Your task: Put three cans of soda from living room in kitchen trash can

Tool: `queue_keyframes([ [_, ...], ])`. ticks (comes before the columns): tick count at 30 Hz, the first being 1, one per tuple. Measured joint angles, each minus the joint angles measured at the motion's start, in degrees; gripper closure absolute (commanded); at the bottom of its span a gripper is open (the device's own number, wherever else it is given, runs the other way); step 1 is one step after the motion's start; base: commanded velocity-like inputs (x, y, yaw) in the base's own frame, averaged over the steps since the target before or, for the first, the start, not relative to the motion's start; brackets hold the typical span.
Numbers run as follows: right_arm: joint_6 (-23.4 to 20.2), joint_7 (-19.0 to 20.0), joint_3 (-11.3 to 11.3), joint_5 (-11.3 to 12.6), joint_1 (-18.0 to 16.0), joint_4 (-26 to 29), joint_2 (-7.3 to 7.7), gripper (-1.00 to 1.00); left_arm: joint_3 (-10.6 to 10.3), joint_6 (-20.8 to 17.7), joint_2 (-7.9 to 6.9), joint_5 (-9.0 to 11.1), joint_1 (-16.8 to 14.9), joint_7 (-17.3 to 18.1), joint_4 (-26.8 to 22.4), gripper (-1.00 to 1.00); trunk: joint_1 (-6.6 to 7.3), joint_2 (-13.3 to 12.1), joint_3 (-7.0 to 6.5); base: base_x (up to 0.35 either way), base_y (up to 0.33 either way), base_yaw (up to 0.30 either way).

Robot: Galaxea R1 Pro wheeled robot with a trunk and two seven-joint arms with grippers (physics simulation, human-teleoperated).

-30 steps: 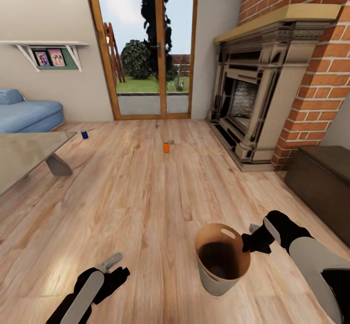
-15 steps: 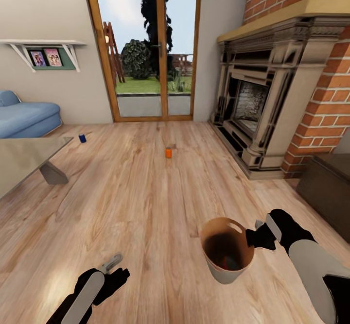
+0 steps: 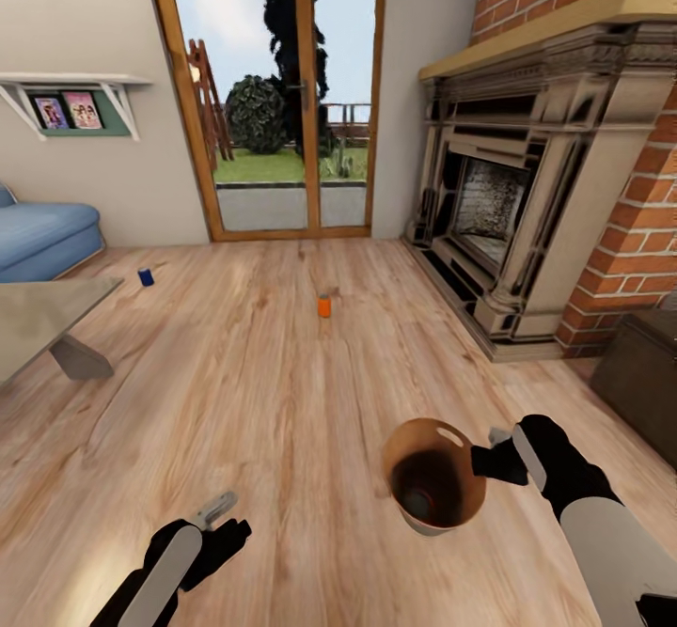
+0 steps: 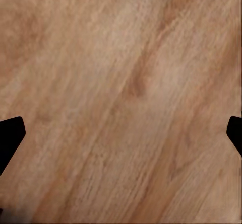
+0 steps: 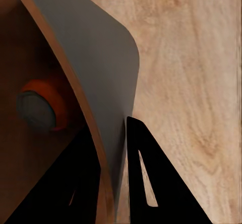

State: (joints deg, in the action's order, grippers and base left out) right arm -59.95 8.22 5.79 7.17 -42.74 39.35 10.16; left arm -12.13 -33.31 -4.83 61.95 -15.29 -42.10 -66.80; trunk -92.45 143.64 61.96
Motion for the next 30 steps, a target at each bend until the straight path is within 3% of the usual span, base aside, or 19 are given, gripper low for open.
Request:
queue_keyframes([
  [4, 0.05, -0.08, 0.03, -1.32, 0.06, 0.00, -0.12, 1.00, 0.00, 0.00, 0.08, 0.02, 0.00, 0.00, -0.01, -1.00, 0.00, 0.00, 0.02, 0.344, 0.077, -0.105],
  [9, -0.02, 0.09, 0.06, 0.54, 0.05, 0.02, -0.15, 1.00, 0.00, 0.00, 0.09, 0.02, 0.01, 0.00, -0.05, -1.00, 0.00, 0.00, 0.01, 0.344, 0.060, -0.003],
  [14, 0.03, 0.31, 0.00, -0.74, 0.05, 0.00, 0.06, 1.00, 0.00, 0.00, 0.09, 0.01, 0.00, 0.00, -0.08, -1.00, 0.00, 0.00, 0.07, 0.344, 0.053, -0.069],
  [18, -0.02, 1.05, -0.03, 0.53, 0.12, 0.08, -0.01, 1.00, 0.00, 0.01, 0.16, 0.01, 0.00, 0.00, -0.07, -1.00, 0.00, 0.00, 0.23, 0.343, 0.034, -0.192],
  [23, 0.07, 1.04, -0.05, -1.18, 0.08, 0.09, -0.07, 1.00, 0.00, 0.02, 0.17, 0.01, 0.00, 0.00, -0.06, -1.00, 0.00, 0.00, 0.38, 0.343, 0.021, -0.114],
  [30, 0.02, 1.10, 0.03, -0.10, -0.02, -0.05, -0.16, 1.00, -0.02, 0.03, 0.18, 0.02, 0.00, 0.00, -0.04, -1.00, 0.00, 0.00, 0.42, 0.343, 0.009, -0.019],
])
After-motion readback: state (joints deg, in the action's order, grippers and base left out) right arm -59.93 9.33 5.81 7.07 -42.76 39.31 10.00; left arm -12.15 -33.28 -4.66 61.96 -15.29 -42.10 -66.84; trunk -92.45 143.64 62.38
